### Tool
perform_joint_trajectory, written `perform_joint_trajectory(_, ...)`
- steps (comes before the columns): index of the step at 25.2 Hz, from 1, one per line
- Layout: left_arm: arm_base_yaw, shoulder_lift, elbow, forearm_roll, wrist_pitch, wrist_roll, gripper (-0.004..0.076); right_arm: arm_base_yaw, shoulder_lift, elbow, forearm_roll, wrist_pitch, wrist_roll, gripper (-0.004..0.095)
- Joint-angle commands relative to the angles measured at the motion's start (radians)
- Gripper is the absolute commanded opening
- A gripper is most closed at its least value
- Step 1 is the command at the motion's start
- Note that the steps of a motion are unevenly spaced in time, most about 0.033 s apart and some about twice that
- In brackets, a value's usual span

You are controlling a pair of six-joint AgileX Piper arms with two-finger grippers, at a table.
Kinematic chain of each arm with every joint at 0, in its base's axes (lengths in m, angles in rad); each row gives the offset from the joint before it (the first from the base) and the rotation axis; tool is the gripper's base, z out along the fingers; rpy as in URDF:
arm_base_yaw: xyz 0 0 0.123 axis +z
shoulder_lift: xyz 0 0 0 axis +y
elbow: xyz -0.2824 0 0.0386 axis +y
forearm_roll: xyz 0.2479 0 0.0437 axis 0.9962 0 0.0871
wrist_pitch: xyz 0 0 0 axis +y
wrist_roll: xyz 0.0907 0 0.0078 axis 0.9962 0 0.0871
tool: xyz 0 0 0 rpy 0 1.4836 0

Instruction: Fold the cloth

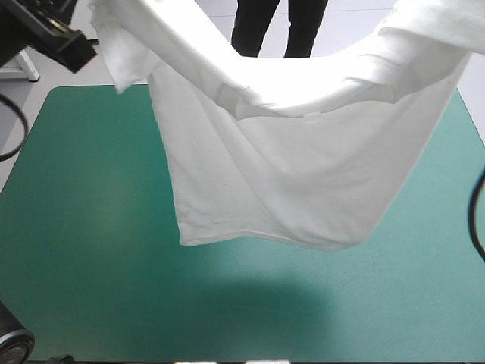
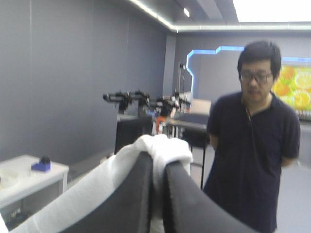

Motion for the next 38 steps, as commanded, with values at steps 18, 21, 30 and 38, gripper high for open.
perform_joint_trajectory(18,-0.003,-0.018,0.091,0.197,0.021,-0.084,-0.0022,0.0,0.037,0.058,-0.01,0.023,0.05,0.0004)
perform_joint_trajectory(21,-0.003,0.029,0.188,0.362,0.085,-0.13,-0.0022,0.0,0.076,0.137,-0.058,0.082,0.07,0.0004)
perform_joint_trajectory(30,0.196,0.356,0.321,0.419,0.134,-0.18,-0.0022,0.0,0.369,0.411,-0.128,0.102,0.107,-0.0017)
perform_joint_trajectory(38,0.304,0.535,0.321,0.404,0.022,-0.174,-0.0022,0.0,0.665,0.411,-0.129,-0.031,0.102,-0.0017)
